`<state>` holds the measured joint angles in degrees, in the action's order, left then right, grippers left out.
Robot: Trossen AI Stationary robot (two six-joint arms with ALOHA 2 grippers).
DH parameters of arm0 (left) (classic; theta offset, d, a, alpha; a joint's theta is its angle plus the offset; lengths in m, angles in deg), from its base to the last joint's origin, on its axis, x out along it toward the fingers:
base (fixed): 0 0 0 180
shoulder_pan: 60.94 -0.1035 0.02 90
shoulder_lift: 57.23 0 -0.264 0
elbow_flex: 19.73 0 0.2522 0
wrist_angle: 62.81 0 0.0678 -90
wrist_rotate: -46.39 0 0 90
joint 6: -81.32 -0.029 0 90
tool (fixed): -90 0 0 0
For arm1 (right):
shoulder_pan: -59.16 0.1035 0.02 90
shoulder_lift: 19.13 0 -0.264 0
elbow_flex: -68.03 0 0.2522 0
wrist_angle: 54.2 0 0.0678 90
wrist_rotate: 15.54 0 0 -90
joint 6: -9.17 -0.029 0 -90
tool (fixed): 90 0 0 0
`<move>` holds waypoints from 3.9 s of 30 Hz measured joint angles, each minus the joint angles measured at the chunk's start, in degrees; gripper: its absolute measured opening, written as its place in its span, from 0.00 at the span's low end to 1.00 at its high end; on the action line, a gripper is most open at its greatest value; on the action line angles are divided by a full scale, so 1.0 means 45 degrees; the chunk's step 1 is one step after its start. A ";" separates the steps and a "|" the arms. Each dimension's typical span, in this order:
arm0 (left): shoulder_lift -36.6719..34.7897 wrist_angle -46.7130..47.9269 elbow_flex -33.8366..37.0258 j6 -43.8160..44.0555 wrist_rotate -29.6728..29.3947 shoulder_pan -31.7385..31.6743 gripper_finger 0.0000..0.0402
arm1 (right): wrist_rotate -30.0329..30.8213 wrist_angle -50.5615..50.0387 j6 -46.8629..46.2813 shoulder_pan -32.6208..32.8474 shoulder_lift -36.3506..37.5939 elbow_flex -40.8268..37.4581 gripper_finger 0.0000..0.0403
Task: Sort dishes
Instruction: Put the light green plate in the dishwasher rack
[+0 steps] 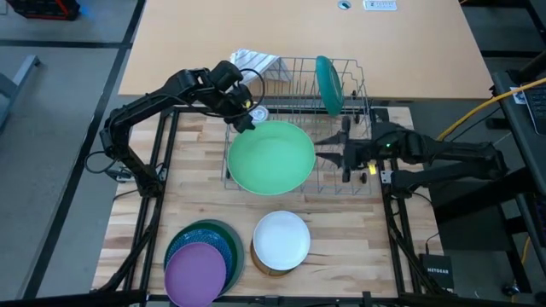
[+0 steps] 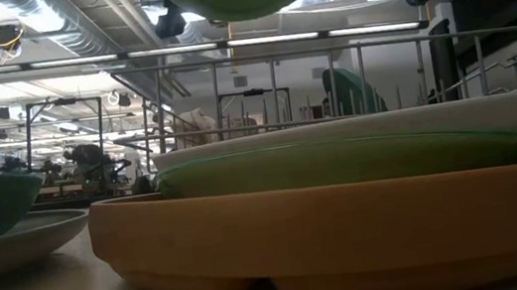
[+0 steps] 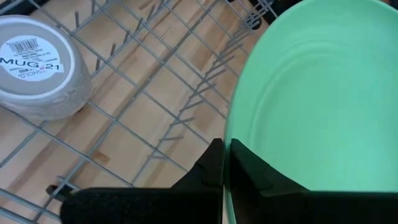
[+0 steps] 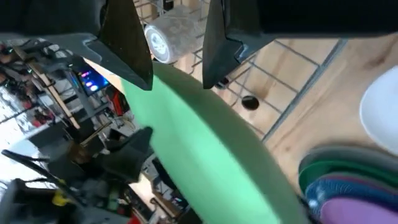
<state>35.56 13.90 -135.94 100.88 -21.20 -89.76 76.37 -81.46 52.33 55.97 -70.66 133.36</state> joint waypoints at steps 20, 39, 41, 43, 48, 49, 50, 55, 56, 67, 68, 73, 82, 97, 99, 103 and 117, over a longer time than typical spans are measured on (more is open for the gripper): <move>0.0010 0.0750 0.0005 0.1044 0.0164 0.0019 0.00 | 0.1815 0.0131 0.3201 0.1573 -0.2385 0.0000 0.31; 0.0012 -0.0371 0.0000 -0.2521 0.0221 0.0015 0.11 | 0.1789 -0.0117 0.3066 0.2831 -0.2958 -0.0005 0.04; 0.0015 -0.0917 0.0000 -0.3294 0.0221 0.0019 0.15 | 0.1778 -0.0109 0.2975 0.2990 -0.2958 -0.0005 0.03; 0.0012 -0.1545 0.0000 -0.3972 0.0200 0.0013 0.19 | 0.1751 -0.0131 0.2810 0.3115 -0.2958 -0.0005 0.02; 0.0010 -0.3172 0.0000 -0.5612 0.0173 -0.0120 0.31 | 0.1875 -0.0167 0.2228 0.3365 -0.2929 0.0005 0.03; 0.0010 -0.3498 0.0000 -0.5917 0.0174 -0.0155 0.32 | 0.1875 -0.0218 0.2121 0.3421 -0.2935 0.0005 0.03; 0.0010 -0.3803 -0.0022 -0.6235 0.0170 -0.0206 0.34 | 0.1879 -0.0305 0.2065 0.3463 -0.2944 0.0005 0.03; 0.0003 -0.4891 -0.0451 -0.7575 0.0175 -0.0382 0.37 | 0.1777 -0.0626 0.2071 0.3465 -0.2939 0.0005 0.02; 0.0000 -0.5023 -0.0584 -0.7772 0.0170 -0.0389 0.37 | 0.1777 -0.0682 0.2067 0.3461 -0.2939 0.0005 0.03; -0.0080 -0.4599 -0.2397 -0.8140 0.1292 0.0325 0.36 | 0.1726 -0.0793 0.1708 0.3458 -0.2939 0.0005 0.03; -0.0162 -0.4421 -0.2419 -0.8270 0.1500 0.0458 0.35 | 0.1678 -0.0806 0.1449 0.3458 -0.2939 0.0005 0.03; -0.0384 -0.3149 -0.2424 -0.9117 0.1724 0.1407 0.35 | 0.1542 -0.1115 0.0750 0.3454 -0.2939 0.0005 0.03; -0.0315 -0.1719 -0.2424 -0.9214 0.1685 0.2816 0.34 | 0.0661 -0.1128 0.0319 0.3458 -0.2939 0.0005 0.03; -0.0355 -0.1730 -0.2421 -0.7981 0.1941 0.3240 0.34 | 0.0650 -0.1140 -0.0209 0.3454 -0.2939 0.0005 0.03; -0.0355 -0.1730 -0.2419 -0.7887 0.2424 0.3245 0.34 | 0.0651 -0.1141 -0.0209 0.3458 -0.2939 0.0005 0.03; -0.0363 -0.1669 -0.2419 -0.7316 0.2739 0.3249 0.34 | 0.0650 -0.1137 -0.0209 0.3458 -0.2939 0.0005 0.03; -0.0340 -0.0865 -0.2419 -0.6988 0.2798 0.3245 0.34 | 0.0276 -0.0699 -0.0209 0.3454 -0.2939 0.0005 0.03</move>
<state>34.03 10.01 -146.83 69.43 -8.60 -75.16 77.62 -84.60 51.39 71.52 -83.89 133.38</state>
